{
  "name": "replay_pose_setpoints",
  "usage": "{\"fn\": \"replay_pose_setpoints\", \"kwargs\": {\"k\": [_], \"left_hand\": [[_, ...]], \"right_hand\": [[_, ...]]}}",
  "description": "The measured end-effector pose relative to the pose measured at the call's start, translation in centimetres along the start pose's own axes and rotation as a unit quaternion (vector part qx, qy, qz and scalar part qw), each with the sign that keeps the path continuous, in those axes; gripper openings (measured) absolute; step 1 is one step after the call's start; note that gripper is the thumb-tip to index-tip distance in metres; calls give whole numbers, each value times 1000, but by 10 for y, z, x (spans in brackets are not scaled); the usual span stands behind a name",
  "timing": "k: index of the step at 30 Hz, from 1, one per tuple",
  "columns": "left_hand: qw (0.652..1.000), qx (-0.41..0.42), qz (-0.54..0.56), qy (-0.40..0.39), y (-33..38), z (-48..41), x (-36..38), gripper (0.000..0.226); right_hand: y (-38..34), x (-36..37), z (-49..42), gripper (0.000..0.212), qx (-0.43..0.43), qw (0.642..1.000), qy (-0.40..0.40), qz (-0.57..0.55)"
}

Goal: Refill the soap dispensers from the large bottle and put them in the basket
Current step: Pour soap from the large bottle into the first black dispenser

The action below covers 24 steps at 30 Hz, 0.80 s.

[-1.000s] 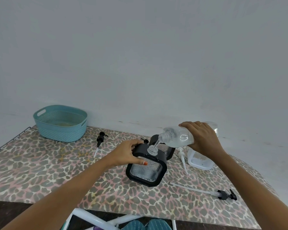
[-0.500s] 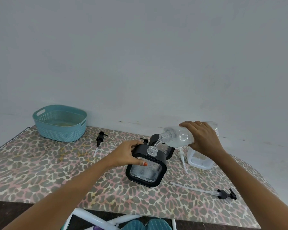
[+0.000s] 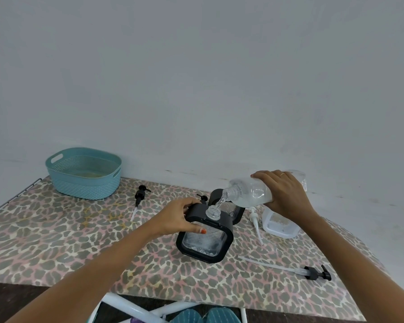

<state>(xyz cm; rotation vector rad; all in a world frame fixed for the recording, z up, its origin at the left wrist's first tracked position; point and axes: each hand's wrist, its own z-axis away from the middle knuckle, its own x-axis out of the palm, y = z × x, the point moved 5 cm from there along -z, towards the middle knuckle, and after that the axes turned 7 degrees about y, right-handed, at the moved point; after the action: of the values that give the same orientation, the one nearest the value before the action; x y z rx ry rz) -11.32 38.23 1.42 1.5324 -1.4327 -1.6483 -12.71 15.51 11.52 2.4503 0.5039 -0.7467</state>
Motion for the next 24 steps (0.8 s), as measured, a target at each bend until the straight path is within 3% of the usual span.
{"fn": "replay_pose_setpoints", "kwargs": {"k": [7, 24], "left_hand": [[1000, -6, 3, 3, -1, 1, -1, 46], [1000, -1, 5, 9, 1, 0, 2, 46]], "right_hand": [[-1, 1, -1, 67, 2, 1000, -6, 4], [1, 1, 0, 71, -2, 1000, -4, 2]]}}
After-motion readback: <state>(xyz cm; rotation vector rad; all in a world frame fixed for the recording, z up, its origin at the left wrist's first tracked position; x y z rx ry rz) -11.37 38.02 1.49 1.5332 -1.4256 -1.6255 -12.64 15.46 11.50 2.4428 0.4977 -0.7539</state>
